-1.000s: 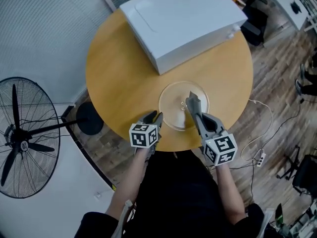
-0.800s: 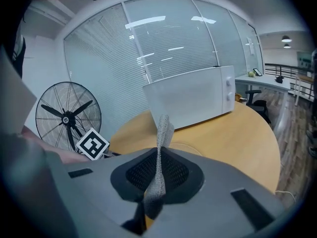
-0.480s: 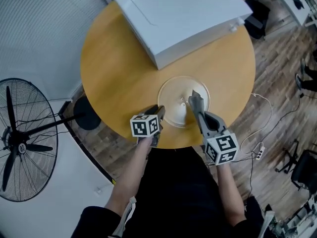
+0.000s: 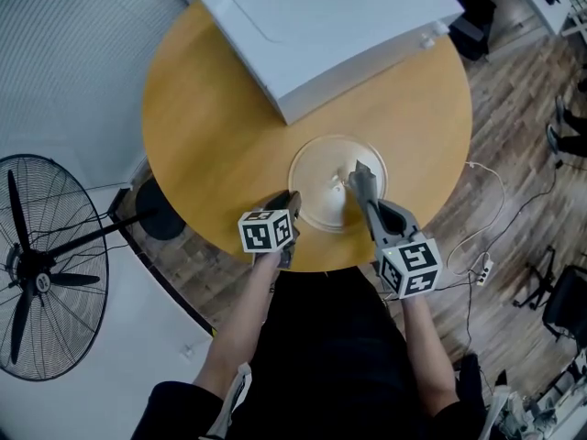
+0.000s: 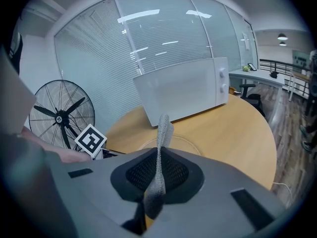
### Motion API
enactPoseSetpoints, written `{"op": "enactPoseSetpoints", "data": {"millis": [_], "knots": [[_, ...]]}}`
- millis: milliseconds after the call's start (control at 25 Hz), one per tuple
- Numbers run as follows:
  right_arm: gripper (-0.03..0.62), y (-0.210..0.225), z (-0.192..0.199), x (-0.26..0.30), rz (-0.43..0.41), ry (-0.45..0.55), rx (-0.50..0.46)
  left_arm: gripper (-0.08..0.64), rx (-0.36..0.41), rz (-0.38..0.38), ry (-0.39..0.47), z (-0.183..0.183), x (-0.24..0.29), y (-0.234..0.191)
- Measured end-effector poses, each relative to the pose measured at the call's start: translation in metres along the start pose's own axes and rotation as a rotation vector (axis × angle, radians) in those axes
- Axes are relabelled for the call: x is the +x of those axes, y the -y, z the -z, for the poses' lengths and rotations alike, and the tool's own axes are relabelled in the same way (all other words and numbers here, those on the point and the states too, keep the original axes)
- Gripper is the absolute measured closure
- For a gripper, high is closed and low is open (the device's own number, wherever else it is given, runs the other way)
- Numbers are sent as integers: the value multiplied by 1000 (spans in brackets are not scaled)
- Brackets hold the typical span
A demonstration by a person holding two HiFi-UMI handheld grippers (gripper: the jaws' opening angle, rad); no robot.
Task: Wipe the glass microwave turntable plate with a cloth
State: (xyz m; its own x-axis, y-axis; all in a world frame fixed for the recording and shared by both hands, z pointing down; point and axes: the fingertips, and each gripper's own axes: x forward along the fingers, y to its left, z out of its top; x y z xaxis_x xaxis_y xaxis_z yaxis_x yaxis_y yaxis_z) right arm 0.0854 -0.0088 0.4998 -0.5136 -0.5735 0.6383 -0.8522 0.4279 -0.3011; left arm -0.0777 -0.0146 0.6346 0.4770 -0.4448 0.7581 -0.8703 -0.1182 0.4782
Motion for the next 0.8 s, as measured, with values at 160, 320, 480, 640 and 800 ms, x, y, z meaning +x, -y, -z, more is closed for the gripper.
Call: {"op": "enactPoseSetpoints", "data": {"millis": [160, 320, 480, 640, 800], "knots": [[571, -1, 3, 6, 1, -12, -5, 480, -2, -3, 3, 0, 0, -1], [571, -2, 12, 17, -5, -35, -22, 489, -9, -3, 16, 0, -1, -3], [571, 1, 31, 36, 6, -90, -68, 504, -17, -4, 33, 0, -1, -4], [571, 2, 55, 55, 12, -158, -110, 506, -19, 5, 34, 0, -1, -4], [571, 0, 71, 74, 2, -199, -139, 508, -16, 6, 40, 0, -1, -5]]}}
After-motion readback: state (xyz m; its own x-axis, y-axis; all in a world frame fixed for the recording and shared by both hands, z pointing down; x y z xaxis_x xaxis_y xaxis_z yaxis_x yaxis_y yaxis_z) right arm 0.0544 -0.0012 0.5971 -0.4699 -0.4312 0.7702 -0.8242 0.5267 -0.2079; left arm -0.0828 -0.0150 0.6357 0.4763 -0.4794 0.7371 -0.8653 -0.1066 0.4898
